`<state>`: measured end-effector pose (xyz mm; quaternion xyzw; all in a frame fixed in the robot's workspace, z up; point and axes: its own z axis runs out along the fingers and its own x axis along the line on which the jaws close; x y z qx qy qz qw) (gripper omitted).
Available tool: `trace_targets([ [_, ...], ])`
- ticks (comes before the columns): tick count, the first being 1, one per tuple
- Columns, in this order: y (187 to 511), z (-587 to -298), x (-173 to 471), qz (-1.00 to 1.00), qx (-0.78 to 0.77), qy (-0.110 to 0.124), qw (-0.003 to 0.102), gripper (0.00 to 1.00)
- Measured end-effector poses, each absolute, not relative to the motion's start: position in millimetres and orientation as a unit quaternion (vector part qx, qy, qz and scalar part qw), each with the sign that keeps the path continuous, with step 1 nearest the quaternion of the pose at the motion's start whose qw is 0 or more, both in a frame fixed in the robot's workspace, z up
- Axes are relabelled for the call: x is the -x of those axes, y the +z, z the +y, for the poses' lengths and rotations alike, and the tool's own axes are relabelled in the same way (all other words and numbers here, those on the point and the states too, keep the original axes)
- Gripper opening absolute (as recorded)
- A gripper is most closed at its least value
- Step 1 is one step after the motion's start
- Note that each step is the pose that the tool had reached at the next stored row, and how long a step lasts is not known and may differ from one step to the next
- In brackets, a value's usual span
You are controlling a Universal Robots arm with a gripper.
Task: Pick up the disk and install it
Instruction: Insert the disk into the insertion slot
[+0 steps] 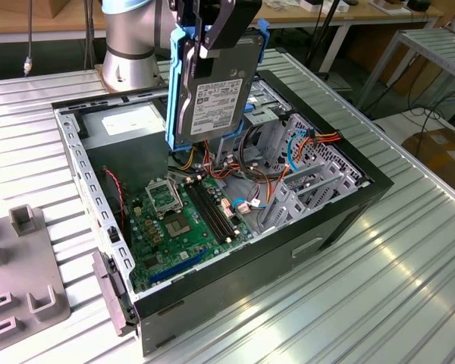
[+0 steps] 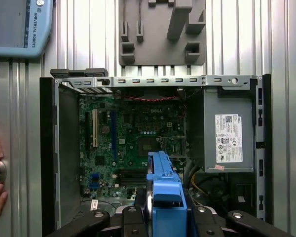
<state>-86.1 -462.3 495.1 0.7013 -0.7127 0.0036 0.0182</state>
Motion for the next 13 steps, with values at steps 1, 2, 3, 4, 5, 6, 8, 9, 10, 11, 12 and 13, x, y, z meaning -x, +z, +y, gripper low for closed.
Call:
trace_targets([
  [1,495.1,-462.3,86.1,-0.713,-0.701,0.004,0.018,0.37],
  [2,495.1,-462.3,86.1,-0.713,-0.701,0.004,0.018,0.37],
  [3,495.1,-462.3,86.1,-0.713,-0.701,0.004,0.018,0.37],
  [4,495.1,-462.3,86.1,-0.713,-0.701,0.004,0.018,0.37],
  [5,495.1,-462.4,86.1,-0.713,-0.701,0.004,0.018,0.37],
  [6,495.1,-462.6,86.1,-0.713,-0.701,0.004,0.018,0.37],
  [8,495.1,-463.6,86.0,-0.713,-0.701,0.004,0.018,0.37],
  [9,495.1,-464.3,86.0,-0.713,-0.701,0.004,0.018,0.37],
  [10,495.1,-465.9,86.1,-0.713,-0.701,0.004,0.018,0.37],
  [11,495.1,-467.2,86.1,-0.713,-0.701,0.004,0.018,0.37],
  [12,495.1,-469.0,86.1,-0.713,-0.701,0.004,0.018,0.37],
  [13,495.1,-470.7,86.1,-0.713,-0.701,0.004,0.018,0.37],
])
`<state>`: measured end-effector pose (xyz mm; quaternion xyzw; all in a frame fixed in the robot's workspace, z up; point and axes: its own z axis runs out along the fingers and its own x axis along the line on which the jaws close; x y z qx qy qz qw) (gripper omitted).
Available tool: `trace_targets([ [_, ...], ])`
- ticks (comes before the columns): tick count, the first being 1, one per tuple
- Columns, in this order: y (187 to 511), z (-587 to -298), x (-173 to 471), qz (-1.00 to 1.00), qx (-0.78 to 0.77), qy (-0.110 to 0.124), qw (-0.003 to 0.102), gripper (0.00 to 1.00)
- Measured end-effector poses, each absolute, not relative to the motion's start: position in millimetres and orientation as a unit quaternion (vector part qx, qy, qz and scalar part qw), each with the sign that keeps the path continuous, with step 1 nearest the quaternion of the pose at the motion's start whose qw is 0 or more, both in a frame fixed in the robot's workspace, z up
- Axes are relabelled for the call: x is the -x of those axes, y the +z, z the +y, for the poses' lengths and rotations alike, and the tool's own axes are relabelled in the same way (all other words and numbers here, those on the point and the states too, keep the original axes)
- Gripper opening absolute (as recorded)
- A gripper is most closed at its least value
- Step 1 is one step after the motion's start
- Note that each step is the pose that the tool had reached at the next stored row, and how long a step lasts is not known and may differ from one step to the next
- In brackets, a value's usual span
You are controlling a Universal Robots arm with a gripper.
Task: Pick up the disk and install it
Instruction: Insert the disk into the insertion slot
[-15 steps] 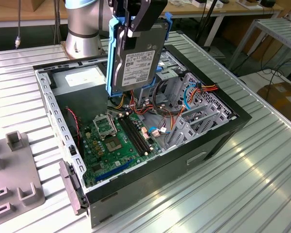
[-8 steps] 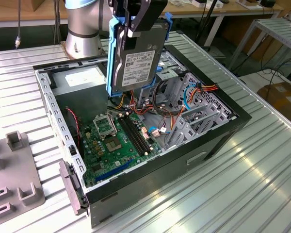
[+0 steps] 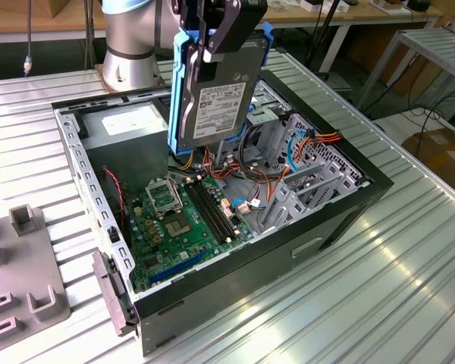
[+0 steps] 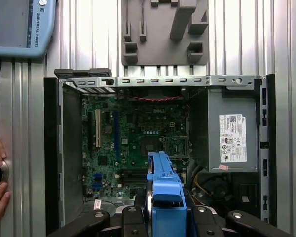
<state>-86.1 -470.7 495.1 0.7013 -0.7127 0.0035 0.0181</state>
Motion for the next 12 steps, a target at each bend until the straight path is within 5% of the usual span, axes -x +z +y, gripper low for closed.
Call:
trace_targets([
  [12,495,-505,86,-0.713,-0.701,0.004,0.018,0.37],
])
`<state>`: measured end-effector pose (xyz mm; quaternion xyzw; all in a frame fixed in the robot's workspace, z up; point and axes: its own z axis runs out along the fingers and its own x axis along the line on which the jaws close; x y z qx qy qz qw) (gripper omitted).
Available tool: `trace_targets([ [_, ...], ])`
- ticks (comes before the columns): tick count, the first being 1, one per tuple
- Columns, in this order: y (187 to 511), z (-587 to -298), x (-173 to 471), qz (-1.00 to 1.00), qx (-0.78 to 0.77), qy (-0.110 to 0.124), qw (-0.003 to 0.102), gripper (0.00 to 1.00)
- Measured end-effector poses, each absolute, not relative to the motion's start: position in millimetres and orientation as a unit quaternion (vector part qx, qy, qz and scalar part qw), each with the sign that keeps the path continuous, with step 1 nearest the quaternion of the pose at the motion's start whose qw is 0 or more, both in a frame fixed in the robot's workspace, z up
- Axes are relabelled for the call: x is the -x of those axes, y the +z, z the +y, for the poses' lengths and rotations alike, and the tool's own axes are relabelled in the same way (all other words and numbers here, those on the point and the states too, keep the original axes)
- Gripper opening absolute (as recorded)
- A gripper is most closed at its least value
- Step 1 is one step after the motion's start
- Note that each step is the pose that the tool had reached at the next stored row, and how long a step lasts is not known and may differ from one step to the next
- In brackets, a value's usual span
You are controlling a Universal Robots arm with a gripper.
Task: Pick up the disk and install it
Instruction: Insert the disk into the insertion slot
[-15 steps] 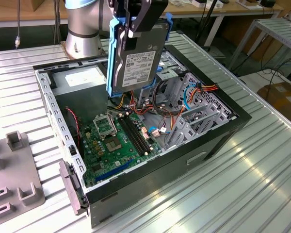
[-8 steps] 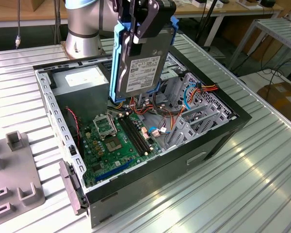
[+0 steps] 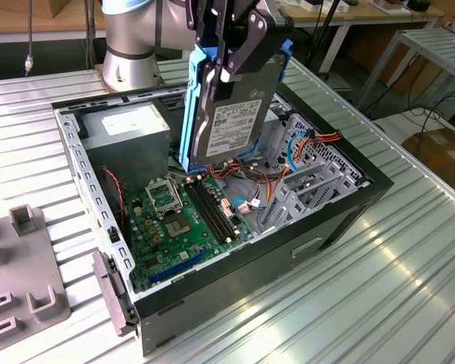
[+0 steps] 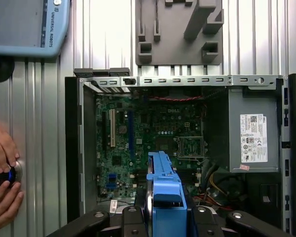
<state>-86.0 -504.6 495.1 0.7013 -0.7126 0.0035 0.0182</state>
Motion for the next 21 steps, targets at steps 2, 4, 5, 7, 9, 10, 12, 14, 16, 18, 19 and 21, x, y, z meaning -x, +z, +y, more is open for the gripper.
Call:
trace_targets([
  [2,495,-506,85,-0.713,-0.701,0.004,0.018,0.37],
  [4,495,-506,81,-0.713,-0.701,0.004,0.018,0.37],
  [5,495,-506,78,-0.713,-0.701,0.004,0.018,0.37],
  [7,495,-506,73,-0.713,-0.701,0.004,0.018,0.37],
  [9,495,-506,68,-0.713,-0.701,0.004,0.018,0.37],
  [10,495,-506,66,-0.713,-0.701,0.004,0.018,0.37],
  [12,495,-506,61,-0.713,-0.701,0.004,0.018,0.37],
  [14,495,-506,56,-0.713,-0.701,0.004,0.018,0.37],
  [16,495,-506,51,-0.713,-0.701,0.004,0.018,0.37],
  [18,495,-506,46,-0.713,-0.701,0.004,0.018,0.37],
  [19,495,-506,44,-0.713,-0.701,0.004,0.018,0.37],
  [21,495,-506,41,-0.713,-0.701,0.004,0.018,0.37],
])
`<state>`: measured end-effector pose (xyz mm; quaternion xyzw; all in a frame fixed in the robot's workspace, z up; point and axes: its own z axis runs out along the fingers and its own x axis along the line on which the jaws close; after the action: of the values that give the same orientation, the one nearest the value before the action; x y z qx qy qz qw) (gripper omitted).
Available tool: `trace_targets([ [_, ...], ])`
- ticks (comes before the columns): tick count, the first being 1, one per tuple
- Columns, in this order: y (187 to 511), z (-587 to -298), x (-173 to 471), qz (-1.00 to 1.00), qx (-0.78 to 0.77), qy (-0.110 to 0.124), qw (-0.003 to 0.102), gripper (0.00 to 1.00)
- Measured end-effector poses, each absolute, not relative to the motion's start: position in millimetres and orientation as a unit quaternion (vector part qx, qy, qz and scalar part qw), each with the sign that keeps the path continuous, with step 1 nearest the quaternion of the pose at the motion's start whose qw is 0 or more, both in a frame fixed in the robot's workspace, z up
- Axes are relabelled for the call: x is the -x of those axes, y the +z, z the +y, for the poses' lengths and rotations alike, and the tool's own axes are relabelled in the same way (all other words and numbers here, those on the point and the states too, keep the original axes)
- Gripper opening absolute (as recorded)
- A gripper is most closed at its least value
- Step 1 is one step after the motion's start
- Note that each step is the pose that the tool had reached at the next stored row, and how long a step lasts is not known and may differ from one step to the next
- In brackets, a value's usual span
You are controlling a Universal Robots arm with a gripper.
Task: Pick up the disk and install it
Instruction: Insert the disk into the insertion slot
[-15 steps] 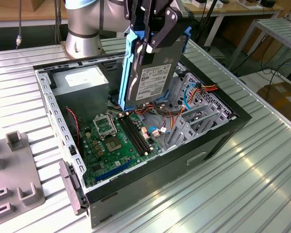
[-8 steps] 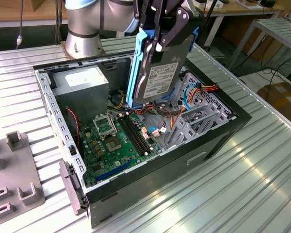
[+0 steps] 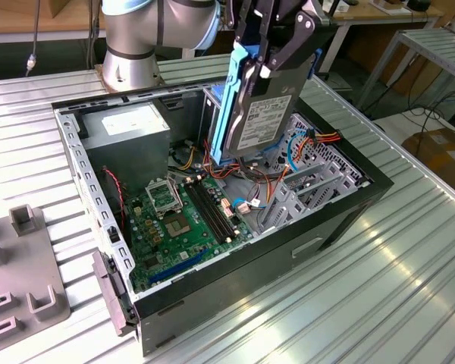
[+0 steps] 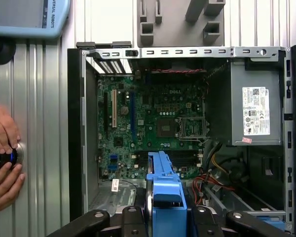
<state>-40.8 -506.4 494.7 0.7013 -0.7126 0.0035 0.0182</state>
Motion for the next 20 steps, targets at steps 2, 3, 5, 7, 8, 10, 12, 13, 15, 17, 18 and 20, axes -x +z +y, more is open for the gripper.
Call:
trace_targets([
  [2,495,-506,40,-0.713,-0.701,0.004,0.018,0.37],
  [3,495,-506,40,-0.713,-0.701,0.004,0.018,0.37],
  [5,495,-506,40,-0.713,-0.701,0.004,0.018,0.37],
  [7,495,-506,40,-0.713,-0.701,0.004,0.018,0.37],
  [8,495,-506,40,-0.713,-0.701,0.004,0.018,0.37],
  [10,495,-507,40,-0.713,-0.701,0.004,0.018,0.37],
  [12,495,-507,40,-0.713,-0.701,0.004,0.018,0.37],
  [13,495,-508,40,-0.713,-0.701,0.004,0.018,0.37],
  [15,495,-510,40,-0.713,-0.701,0.004,0.018,0.37],
  [17,495,-514,40,-0.713,-0.701,0.004,0.018,0.37],
  [18,495,-515,40,-0.713,-0.701,0.004,0.018,0.37],
  [20,495,-518,40,-0.713,-0.701,0.004,0.018,0.37],
])
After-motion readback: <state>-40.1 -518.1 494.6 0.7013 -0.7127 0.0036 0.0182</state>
